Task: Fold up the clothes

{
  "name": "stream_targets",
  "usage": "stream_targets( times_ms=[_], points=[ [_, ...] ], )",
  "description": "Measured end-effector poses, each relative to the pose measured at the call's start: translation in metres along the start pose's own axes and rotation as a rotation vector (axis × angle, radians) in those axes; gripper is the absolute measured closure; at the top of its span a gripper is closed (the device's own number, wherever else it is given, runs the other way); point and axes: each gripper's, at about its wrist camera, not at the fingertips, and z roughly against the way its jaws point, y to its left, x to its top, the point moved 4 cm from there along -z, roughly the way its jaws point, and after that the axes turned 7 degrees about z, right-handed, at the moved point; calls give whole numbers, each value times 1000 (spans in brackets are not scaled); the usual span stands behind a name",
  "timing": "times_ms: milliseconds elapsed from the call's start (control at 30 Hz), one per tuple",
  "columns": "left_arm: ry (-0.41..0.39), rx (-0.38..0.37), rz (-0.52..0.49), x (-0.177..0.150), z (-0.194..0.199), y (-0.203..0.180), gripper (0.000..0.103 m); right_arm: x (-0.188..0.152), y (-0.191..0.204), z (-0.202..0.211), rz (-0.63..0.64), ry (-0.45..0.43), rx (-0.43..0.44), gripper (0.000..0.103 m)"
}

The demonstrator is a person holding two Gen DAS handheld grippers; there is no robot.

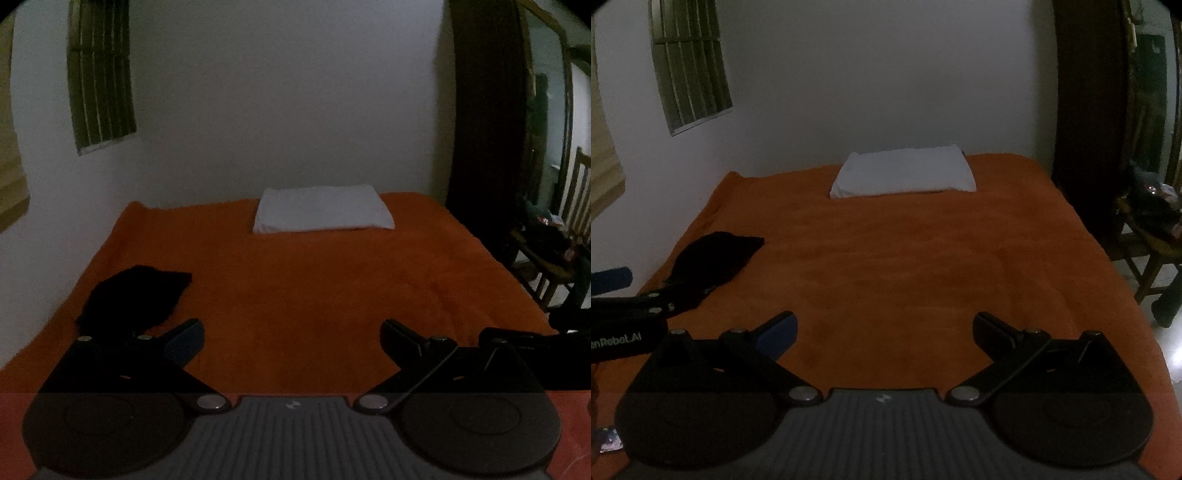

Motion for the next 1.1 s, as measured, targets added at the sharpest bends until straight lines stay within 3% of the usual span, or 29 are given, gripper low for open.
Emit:
stream_targets(
  times_ms=[400,567,967,1100],
  points=[
    [24,3,5,-1,-5,8,0,-1,4,-2,12,5,22,0],
    [35,10,42,0,-5,13,0,0,11,-1,90,-10,-35,0],
    [54,21,33,-4,-9,17,0,-7,10,-3,-7,59,96,0],
    [57,24,50,-1,-10,21,0,-6,10,-3,-5,54,97,0]
  ],
)
